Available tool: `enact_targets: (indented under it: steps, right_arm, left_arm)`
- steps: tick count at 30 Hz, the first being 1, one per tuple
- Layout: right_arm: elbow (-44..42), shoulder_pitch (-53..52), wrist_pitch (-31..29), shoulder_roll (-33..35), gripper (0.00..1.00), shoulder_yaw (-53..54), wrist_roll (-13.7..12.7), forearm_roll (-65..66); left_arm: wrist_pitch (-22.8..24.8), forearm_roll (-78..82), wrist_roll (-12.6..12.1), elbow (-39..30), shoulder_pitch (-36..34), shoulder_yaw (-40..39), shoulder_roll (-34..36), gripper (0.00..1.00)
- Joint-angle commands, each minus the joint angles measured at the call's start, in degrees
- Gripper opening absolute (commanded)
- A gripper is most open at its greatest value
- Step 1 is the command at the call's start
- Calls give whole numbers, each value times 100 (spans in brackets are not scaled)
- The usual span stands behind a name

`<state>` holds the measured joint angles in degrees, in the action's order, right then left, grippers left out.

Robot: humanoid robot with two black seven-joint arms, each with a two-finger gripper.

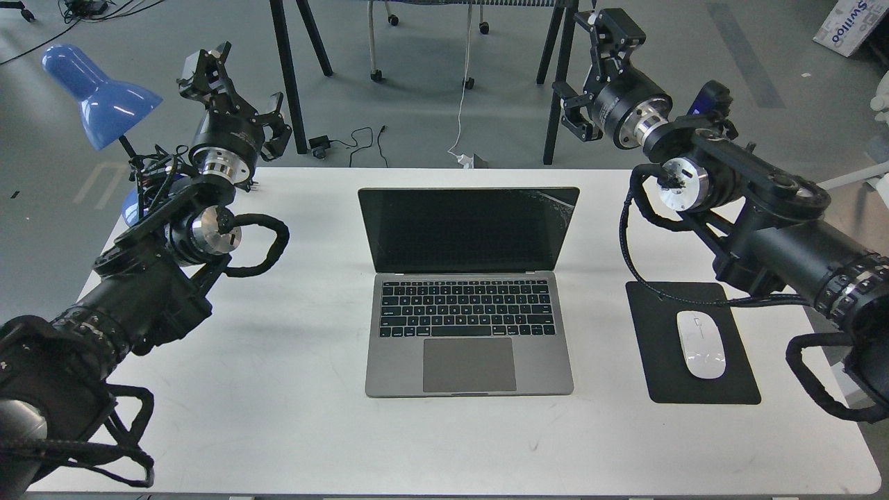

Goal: Close notebook with right arm
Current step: 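Move the right gripper forward over the table toward the laptop screen, then bring the right gripper to the top edge of the laptop screen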

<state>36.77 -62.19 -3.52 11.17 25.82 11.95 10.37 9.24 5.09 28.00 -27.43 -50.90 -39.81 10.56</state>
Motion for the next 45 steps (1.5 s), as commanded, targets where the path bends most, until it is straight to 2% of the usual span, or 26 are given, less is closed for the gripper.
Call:
enact_targets:
  steps: [1,13,18,25,29,34,45]
  right_arm:
    - [-266,-91,123,-220,100,-33,0,184]
    - [-1322,-364,114,-1064,100,-332,9,299]
    - [-1331,-356,97,-1073,100,-429,-9,299]
    - [-1296,-364,53,-1064,100,-1114,-9,290]
    - [-1260,-373,18,-1064,100,-1272,-96,290]
    - [-1252,-417,-210,-1047,100,-1765,-114,290]
    - [-1234,-470,-720,-1038,100,-1818,-123,290]
  left_arm:
    - [8,0,0,1,1,0,-1,100]
    - [8,0,0,1,1,0,-1,100]
    - [8,0,0,1,-8,0,-1,100]
    - [8,0,0,1,1,0,-1,100]
    - [8,0,0,1,-8,0,-1,100]
    - [8,0,0,1,1,0,-1,100]
    - [8,0,0,1,1,0,8,100]
